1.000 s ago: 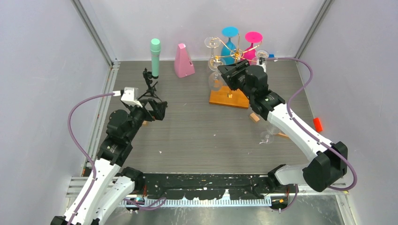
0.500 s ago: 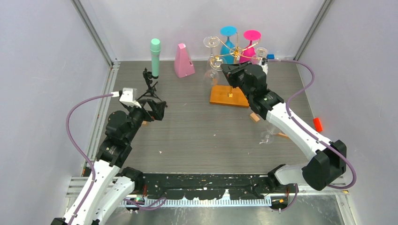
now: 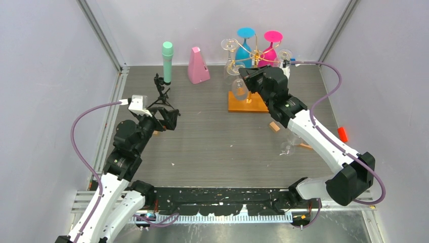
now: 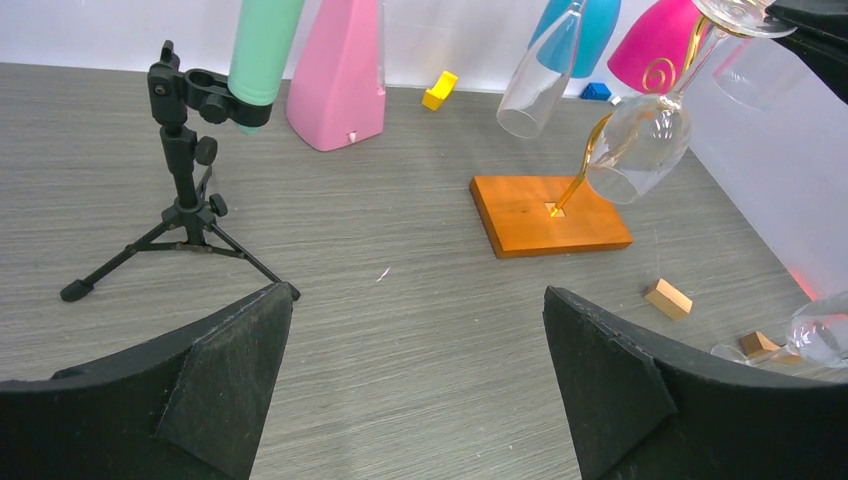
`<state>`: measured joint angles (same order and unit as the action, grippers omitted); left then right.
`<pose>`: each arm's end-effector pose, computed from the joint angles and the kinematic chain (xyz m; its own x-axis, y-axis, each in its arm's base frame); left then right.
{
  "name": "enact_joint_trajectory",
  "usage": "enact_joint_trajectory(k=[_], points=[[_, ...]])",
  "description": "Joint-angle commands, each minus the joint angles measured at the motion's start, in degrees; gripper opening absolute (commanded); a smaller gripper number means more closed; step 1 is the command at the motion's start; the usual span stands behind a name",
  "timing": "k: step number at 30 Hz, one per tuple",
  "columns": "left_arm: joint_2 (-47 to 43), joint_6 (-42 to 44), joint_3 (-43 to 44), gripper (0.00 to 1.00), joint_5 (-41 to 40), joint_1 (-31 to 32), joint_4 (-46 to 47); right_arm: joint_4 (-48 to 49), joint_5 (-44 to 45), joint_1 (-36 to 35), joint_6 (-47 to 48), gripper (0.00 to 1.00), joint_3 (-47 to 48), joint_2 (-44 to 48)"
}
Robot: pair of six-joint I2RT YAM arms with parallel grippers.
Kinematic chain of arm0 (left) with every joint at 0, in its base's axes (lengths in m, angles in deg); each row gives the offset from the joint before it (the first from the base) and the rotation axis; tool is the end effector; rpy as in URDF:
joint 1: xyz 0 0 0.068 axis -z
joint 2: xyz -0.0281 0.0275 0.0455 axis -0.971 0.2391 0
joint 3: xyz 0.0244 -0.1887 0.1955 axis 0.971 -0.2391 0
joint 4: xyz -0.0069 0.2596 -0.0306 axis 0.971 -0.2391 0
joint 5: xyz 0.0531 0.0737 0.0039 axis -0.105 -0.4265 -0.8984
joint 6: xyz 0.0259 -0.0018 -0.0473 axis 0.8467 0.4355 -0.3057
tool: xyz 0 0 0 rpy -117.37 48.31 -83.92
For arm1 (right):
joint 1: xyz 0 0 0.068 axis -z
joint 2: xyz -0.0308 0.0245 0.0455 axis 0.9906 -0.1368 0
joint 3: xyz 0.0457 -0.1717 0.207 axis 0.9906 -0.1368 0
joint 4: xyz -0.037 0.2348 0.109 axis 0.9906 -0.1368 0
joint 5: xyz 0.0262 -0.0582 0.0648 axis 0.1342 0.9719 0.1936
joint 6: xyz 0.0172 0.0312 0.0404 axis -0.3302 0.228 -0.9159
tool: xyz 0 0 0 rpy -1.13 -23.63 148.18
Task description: Take the wine glass off the wine glass rack
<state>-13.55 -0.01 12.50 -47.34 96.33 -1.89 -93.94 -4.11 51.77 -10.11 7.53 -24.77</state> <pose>0.1407 -0.0509 0.3408 -0.1339 -0.2977 -0.9452 0.2932 0.8992 -0.3247 0.2762 0.1498 0.3880 -0.2694 0.9074 -0.3226 0.0782 0.3544 0.9318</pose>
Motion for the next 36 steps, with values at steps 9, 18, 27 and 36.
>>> enact_joint_trajectory(k=[9,18,27,36], points=[[-0.74,0.72,0.26,1.0,-0.55,0.05,1.07,7.07,2.58,-0.04,-0.19,0.0,0.19,1.92],[-0.67,0.73,0.26,1.0,-0.58,0.05,1.22,14.12,1.12,-0.04,-0.67,0.0,-2.01,3.37],[-0.59,0.72,0.29,1.0,-0.59,0.05,1.24,17.25,-0.79,-0.05,-1.26,0.0,-1.79,2.05],[-0.66,0.79,0.28,1.0,-0.63,0.05,1.25,19.0,-0.44,-0.04,-0.65,0.0,-0.25,-1.0]])
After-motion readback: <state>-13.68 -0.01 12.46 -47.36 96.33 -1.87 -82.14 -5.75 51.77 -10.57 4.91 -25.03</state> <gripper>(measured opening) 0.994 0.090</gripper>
